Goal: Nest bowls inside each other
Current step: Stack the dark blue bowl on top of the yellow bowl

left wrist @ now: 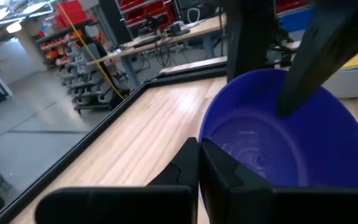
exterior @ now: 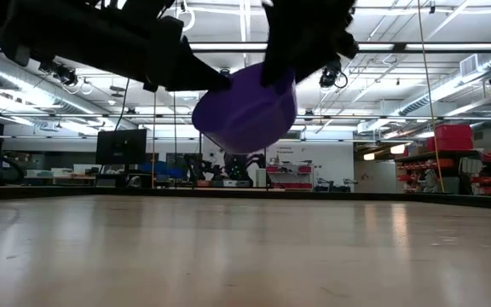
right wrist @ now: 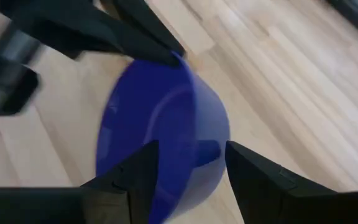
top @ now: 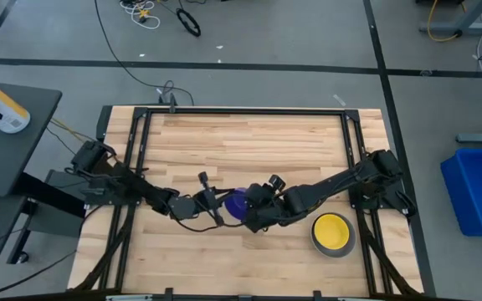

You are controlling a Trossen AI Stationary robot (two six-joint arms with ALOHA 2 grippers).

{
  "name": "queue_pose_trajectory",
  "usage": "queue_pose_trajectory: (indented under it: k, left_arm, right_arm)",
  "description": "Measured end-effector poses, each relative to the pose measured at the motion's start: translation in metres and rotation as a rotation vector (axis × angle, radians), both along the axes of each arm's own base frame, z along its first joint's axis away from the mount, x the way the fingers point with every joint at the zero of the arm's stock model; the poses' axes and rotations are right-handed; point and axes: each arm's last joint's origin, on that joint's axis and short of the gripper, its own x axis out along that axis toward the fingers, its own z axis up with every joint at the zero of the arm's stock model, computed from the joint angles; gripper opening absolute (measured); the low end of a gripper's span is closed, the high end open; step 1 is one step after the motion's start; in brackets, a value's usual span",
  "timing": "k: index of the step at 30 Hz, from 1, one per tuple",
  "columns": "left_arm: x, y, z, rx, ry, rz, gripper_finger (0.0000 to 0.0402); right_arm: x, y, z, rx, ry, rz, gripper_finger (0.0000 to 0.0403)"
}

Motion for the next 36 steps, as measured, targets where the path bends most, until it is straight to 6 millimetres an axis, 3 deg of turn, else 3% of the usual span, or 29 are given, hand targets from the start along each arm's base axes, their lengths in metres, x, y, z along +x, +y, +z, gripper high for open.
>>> queue_pose_trajectory:
  k: [6,8,10,12,15,18,24,29,36]
  left_arm:
    - [0.001,-0.001,0.002,0.011,-0.006,-0.025,0.0005]
    - [0.002,-0.003,0.003,0.019,-0.004,-0.033,0.0005]
    - [0.003,-0.004,0.005,0.011,-0.016,-0.045,0.0005]
    - [0.004,-0.005,0.008,-0.001,-0.038,-0.05,0.0004]
    - [0.006,-0.008,0.013,0.042,-0.041,-0.109,0.0019]
    - [0.002,-0.018,0.024,0.152,-0.074,-0.105,0.0059]
    - [-0.023,-0.027,0.059,0.313,-0.1,0.088,0.0134]
    - [-0.038,-0.019,0.056,0.204,-0.087,0.056,0.0156]
    - [-0.05,0.002,0.018,0.06,-0.024,0.065,0.0158]
  right_arm:
    - [-0.008,-0.005,-0.026,0.016,0.049,-0.042,0.017]
    - [-0.01,-0.006,-0.033,0.01,0.064,-0.044,0.0122]
    - [-0.013,-0.007,-0.036,-0.014,0.073,-0.049,0.0048]
    - [-0.015,-0.005,-0.039,-0.058,0.077,-0.053,0.0017]
    - [-0.018,-0.005,-0.039,-0.071,0.099,-0.052,0.0007]
    - [-0.025,-0.006,-0.044,-0.077,0.189,-0.031,0.0004]
    - [-0.034,-0.006,-0.044,-0.131,0.228,-0.072,0.0003]
    - [-0.052,-0.007,-0.029,-0.15,0.281,-0.092,0.0002]
    - [-0.101,-0.007,0.023,-0.152,0.329,-0.187,0.0001]
